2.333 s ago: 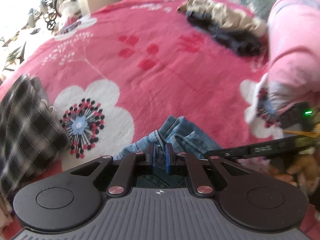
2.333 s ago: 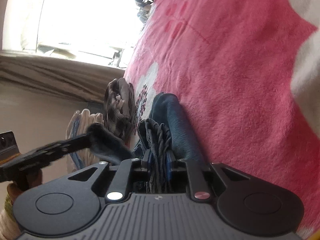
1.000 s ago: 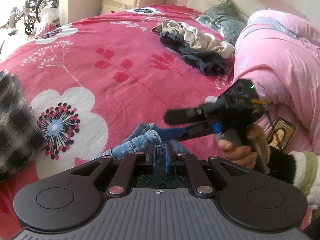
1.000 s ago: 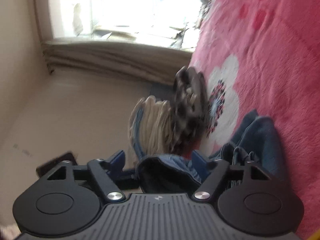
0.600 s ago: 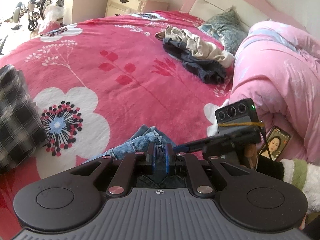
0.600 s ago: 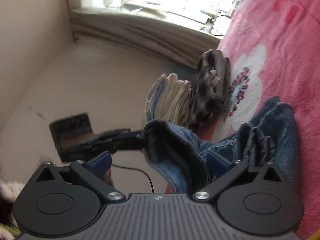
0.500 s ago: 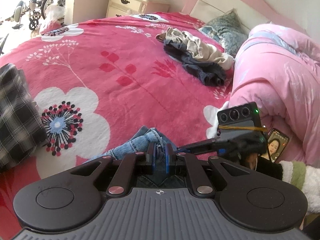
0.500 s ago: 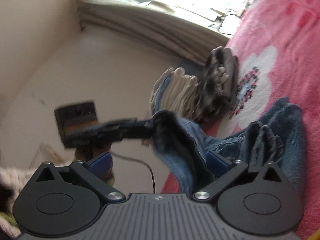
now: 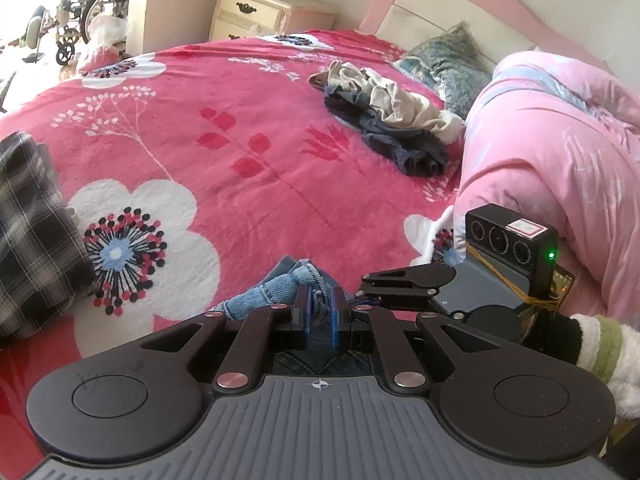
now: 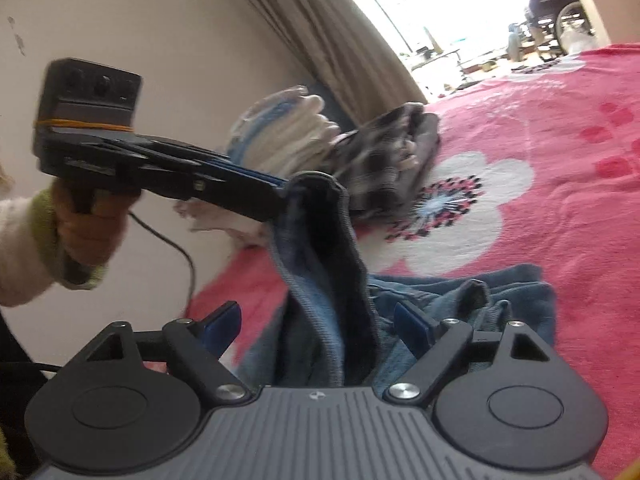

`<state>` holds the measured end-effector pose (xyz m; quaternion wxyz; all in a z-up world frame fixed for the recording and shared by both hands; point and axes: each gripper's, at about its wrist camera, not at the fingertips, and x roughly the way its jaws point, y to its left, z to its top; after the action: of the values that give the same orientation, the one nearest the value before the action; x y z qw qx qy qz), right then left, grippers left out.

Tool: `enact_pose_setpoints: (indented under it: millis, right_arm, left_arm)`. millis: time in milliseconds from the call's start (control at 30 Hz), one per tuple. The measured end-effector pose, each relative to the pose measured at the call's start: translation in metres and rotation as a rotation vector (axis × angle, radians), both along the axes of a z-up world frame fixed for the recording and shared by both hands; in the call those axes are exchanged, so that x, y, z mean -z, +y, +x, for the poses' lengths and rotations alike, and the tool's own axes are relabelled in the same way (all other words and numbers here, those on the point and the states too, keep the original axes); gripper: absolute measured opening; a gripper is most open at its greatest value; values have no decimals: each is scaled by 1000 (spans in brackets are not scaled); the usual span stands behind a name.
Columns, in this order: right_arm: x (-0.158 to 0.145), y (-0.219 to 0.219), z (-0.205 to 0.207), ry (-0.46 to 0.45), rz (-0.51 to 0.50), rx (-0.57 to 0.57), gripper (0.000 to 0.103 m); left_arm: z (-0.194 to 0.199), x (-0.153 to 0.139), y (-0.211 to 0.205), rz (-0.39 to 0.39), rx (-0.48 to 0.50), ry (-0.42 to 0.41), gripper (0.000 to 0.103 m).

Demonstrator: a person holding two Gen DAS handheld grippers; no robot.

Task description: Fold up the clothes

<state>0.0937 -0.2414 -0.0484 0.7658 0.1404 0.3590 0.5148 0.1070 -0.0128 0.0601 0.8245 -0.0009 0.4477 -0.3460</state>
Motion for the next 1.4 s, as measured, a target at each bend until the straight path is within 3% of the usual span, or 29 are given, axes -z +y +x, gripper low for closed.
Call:
enact_pose_setpoints:
  millis: [33, 67, 100, 167, 233, 333, 433, 700, 967, 1067, 1200, 1333, 1367, 1400]
  right_arm:
    - [2, 2, 0, 8, -4, -5, 82]
    - [3, 6, -2, 10, -24, -6, 65]
    - [3, 9, -4, 9, -49, -6, 59]
    - [-1, 9, -10, -27, -111, 42, 21]
    - [-3, -2, -11, 38, -60, 101, 10]
    - [-5, -13, -22, 99, -20, 171, 10]
    - [-3, -21, -27, 173, 7, 229, 10]
    - [22, -41, -14, 416, 71, 319, 10]
    - [41, -40, -5, 497, 18, 350, 10]
    - [45, -39, -2, 495, -16, 369, 10]
    - [34, -37, -11, 399, -82, 370, 12]
    - [12, -50, -21, 271, -117, 392, 29]
    - [9, -53, -20, 253, -119, 404, 44]
    - [7, -56, -19, 236, -125, 416, 49]
  left_arm:
    - [0, 0, 0, -2, 0, 0, 7]
    - [0, 0, 1, -3, 1, -1, 7]
    - [0, 0, 1, -5, -1, -1, 7]
    - [2, 0, 2, -10, -12, 1, 8]
    - [5, 2, 0, -11, -30, 5, 8]
    - [13, 5, 2, -52, -69, 30, 19]
    - [17, 4, 4, -82, -102, 28, 19]
    - [0, 34, -15, 36, -21, 48, 20]
    - [-14, 73, -40, 196, 52, 45, 20]
    - [-18, 85, -47, 242, 71, 22, 20]
    - [-23, 96, -52, 277, 67, -7, 20]
    - [-29, 100, -58, 317, 65, -38, 19]
    - [-30, 101, -58, 321, 67, -46, 19]
    - [-31, 102, -58, 323, 66, -50, 19]
